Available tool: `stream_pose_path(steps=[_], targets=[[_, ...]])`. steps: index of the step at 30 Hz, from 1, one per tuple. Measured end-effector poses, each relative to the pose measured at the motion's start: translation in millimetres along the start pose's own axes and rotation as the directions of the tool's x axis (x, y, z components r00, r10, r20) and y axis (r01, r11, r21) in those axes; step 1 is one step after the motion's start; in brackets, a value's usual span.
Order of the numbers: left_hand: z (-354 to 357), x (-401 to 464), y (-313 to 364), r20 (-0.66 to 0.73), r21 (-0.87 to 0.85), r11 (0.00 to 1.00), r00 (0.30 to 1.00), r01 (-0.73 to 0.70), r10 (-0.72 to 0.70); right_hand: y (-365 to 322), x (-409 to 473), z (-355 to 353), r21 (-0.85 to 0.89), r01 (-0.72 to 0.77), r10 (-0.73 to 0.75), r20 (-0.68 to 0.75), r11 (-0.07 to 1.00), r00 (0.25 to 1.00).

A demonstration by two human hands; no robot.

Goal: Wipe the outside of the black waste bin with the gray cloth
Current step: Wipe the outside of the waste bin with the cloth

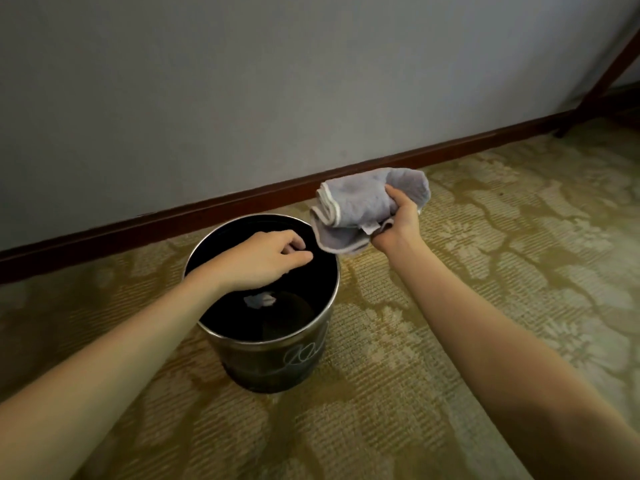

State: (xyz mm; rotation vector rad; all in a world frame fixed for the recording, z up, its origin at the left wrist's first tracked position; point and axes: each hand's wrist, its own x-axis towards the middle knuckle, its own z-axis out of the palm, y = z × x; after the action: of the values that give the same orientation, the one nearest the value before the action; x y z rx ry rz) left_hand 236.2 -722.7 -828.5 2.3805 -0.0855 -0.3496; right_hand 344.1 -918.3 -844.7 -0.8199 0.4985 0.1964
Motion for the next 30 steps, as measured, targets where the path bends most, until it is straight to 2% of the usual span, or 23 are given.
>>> stream_pose_path(steps=[3,6,9,13,15,17,24,27,30], targets=[[2,-7,6,0.165,0.077,0.996,0.986,-0.035,0.022,3,1,-14,-0.036,0.014,-0.018,-0.119,0.999,0.993],[5,-16,6,0.354,0.085,0.995,0.935,-0.042,0.009,12,4,-28,-0.202,0.061,-0.100,-0.189,0.977,0.977],[7,-24,1,0.451,0.146,0.984,0.892,-0.104,0.028,23,4,-38,-0.360,0.090,-0.163,-0.178,0.929,0.970],[15,-30,-9,0.503,0.309,0.938,0.864,-0.156,-0.022,35,1,-49,-0.485,0.060,-0.138,-0.127,0.873,0.982],[21,-33,-16,0.475,0.425,0.872,0.880,-0.245,0.016,39,0,-54,-0.516,0.045,-0.128,-0.126,0.855,0.984],[24,-35,-21,0.431,0.463,0.830,0.897,-0.312,0.097,41,-1,-55,-0.544,0.032,-0.119,-0.125,0.838,0.985],[0,-31,-23,0.323,0.343,0.896,0.931,-0.281,0.168,41,1,-48,-0.565,0.081,-0.150,-0.076,0.821,0.986],[-22,-24,-24,0.163,0.392,0.891,0.970,-0.230,0.179,39,4,-42,-0.596,0.155,-0.209,-0.022,0.788,0.978],[-45,-14,-29,-0.058,0.452,0.883,0.983,-0.129,0.173,39,7,-34,-0.635,0.228,-0.243,0.064,0.738,0.968]])
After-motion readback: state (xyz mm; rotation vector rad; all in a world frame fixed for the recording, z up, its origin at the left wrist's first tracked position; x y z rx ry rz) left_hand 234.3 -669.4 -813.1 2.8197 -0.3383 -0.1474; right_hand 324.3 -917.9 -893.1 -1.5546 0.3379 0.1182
